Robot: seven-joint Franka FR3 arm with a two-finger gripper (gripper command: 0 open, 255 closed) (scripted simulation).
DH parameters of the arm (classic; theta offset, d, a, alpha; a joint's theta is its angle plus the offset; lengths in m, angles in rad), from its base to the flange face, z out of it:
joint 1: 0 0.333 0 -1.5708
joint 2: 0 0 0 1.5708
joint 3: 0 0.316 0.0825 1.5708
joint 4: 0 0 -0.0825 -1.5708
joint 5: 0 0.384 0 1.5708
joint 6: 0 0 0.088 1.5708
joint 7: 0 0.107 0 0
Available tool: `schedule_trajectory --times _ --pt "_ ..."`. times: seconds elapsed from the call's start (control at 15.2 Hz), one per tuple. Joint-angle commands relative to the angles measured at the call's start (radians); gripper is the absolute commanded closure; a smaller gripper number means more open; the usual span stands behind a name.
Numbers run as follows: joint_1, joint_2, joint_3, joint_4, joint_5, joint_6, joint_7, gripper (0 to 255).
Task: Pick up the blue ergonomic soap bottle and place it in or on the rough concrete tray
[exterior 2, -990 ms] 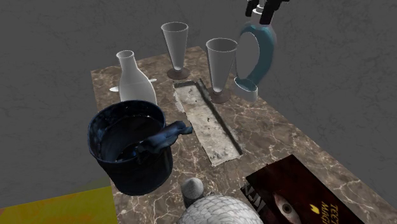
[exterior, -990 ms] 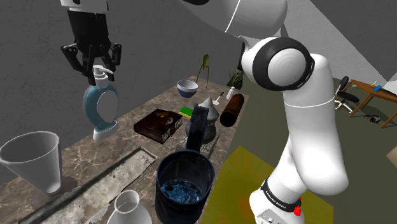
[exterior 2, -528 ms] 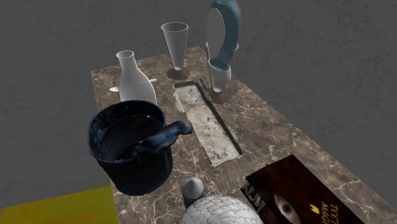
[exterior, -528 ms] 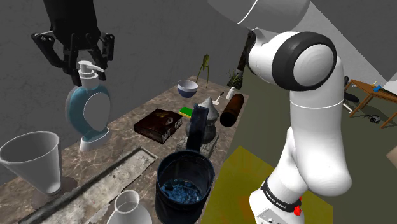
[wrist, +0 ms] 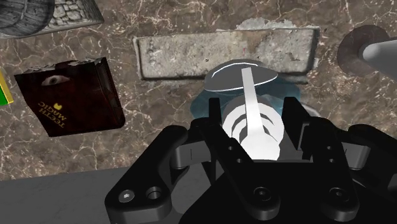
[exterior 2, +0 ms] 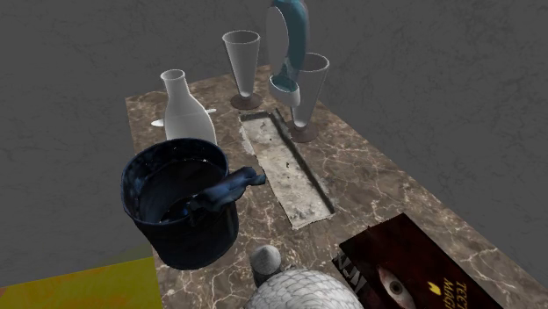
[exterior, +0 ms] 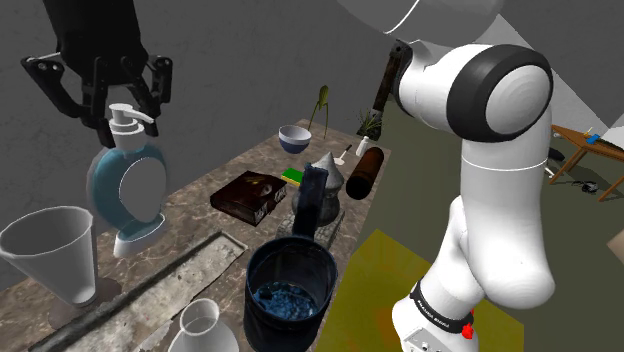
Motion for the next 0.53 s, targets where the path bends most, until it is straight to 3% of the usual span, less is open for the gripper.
schedule_trajectory --times 0.0,0.46 --pt "-0.012 -0.023 0.000 -0.065 0.007 0.043 -0.004 255" --pt "-0.035 -0.072 0.000 -0.237 0.021 0.166 -0.012 255"
